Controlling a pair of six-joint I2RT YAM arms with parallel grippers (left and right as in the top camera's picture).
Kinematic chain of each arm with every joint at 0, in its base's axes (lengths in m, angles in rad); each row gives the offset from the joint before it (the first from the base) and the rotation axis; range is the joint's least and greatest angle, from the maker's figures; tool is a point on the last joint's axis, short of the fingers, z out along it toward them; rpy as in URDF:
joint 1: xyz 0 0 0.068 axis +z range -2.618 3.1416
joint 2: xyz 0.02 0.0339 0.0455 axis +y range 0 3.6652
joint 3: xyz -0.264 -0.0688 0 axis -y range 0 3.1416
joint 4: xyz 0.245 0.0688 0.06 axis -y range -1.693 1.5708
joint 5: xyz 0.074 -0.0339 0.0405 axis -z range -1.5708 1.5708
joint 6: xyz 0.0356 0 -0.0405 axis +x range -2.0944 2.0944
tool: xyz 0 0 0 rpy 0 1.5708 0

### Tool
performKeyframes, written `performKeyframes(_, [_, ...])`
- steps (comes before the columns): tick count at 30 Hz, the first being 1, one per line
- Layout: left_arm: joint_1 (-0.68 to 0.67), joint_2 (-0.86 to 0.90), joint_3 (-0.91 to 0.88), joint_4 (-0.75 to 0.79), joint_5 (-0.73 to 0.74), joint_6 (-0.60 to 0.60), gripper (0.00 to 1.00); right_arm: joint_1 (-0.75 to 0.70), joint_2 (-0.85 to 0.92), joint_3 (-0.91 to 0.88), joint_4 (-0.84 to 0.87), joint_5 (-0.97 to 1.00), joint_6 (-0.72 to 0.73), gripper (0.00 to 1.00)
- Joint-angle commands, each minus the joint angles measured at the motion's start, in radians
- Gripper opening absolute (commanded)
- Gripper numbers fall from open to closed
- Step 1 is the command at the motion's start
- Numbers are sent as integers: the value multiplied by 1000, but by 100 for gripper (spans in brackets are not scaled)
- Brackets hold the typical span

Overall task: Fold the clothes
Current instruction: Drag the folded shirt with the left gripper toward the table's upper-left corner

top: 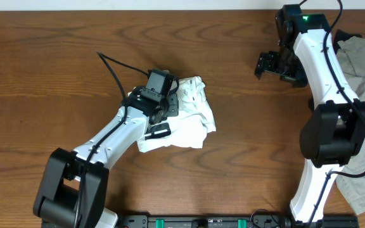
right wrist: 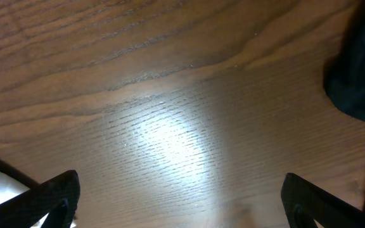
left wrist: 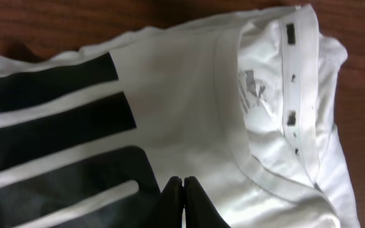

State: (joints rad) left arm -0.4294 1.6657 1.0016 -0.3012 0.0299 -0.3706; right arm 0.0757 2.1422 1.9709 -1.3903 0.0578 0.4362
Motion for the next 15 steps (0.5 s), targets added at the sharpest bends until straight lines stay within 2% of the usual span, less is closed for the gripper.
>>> performKeyframes(1, [-1, 43, 24, 5, -39, -30, 6, -5, -10, 11, 0, 13, -3, 99])
performKeyframes(15, [-1, 144, 24, 42, -40, -54, 6, -5, -10, 11, 3, 13, -3, 99])
